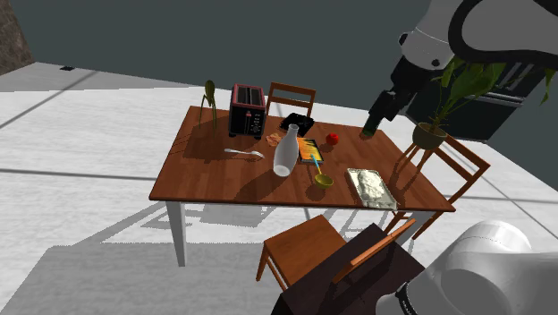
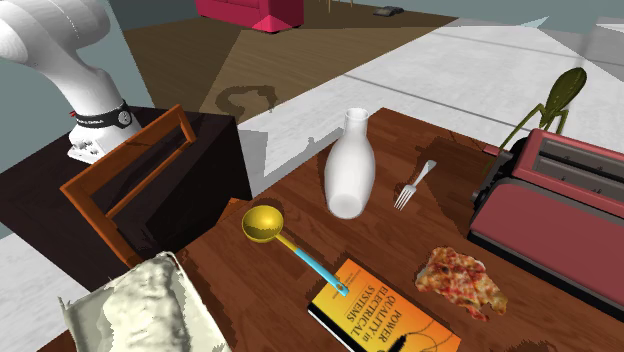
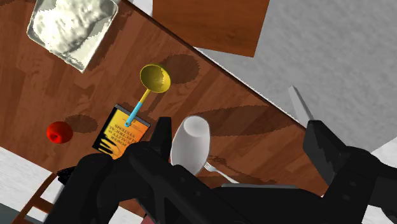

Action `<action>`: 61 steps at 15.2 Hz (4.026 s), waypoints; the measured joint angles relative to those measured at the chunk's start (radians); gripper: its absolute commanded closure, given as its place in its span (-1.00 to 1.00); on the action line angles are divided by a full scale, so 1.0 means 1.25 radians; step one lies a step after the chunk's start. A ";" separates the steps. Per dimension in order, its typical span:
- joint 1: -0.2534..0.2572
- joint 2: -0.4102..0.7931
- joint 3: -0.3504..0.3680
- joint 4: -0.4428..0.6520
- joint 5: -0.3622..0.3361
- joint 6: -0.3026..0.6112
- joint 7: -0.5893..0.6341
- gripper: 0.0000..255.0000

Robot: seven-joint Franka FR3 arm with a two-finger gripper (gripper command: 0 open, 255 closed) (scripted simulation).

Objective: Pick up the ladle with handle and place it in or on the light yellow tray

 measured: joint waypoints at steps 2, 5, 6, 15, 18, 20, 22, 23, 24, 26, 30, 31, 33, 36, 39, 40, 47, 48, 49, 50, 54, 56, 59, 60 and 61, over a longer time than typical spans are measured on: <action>-0.003 0.009 0.000 -0.006 -0.002 0.012 0.004 -1.00; -0.016 0.065 0.002 -0.023 -0.010 0.073 0.030 -1.00; -0.021 0.084 0.002 -0.026 -0.013 0.090 0.039 -1.00; -0.071 0.314 0.001 -0.024 -0.053 0.276 0.130 -1.00; -0.087 0.398 -0.002 -0.001 -0.068 0.324 0.161 -1.00; -0.095 0.452 -0.003 0.008 -0.079 0.357 0.187 -1.00; -0.105 0.513 -0.007 0.025 -0.091 0.391 0.210 -1.00; -0.108 0.540 -0.007 0.039 -0.095 0.400 0.222 -1.00; -0.114 0.572 -0.012 0.048 -0.102 0.418 0.230 -1.00; -0.121 0.634 -0.017 0.082 -0.111 0.436 0.251 -1.00; -0.134 0.753 -0.032 0.143 -0.128 0.475 0.290 -1.00; -0.138 0.777 -0.037 0.156 -0.131 0.481 0.297 -1.00; -0.144 0.833 -0.046 0.194 -0.135 0.490 0.311 -1.00; -0.150 0.930 -0.058 0.259 -0.138 0.507 0.337 -1.00; -0.162 1.016 -0.071 0.332 -0.135 0.509 0.349 -1.00; -0.168 1.053 -0.075 0.366 -0.132 0.508 0.351 -1.00; -0.182 1.175 -0.088 0.453 -0.126 0.527 0.372 -1.00; -0.184 1.183 -0.089 0.453 -0.127 0.535 0.372 -1.00; -0.186 1.191 -0.090 0.455 -0.127 0.541 0.371 -1.00; -0.188 1.198 -0.091 0.453 -0.128 0.550 0.371 -1.00; -0.189 1.209 -0.092 0.454 -0.129 0.561 0.373 -1.00; -0.189 1.210 -0.092 0.454 -0.129 0.562 0.373 -1.00; -0.189 1.209 -0.091 0.454 -0.129 0.562 0.373 1.00; -0.187 1.208 -0.089 0.455 -0.129 0.563 0.373 1.00; -0.188 1.208 -0.090 0.454 -0.129 0.562 0.372 1.00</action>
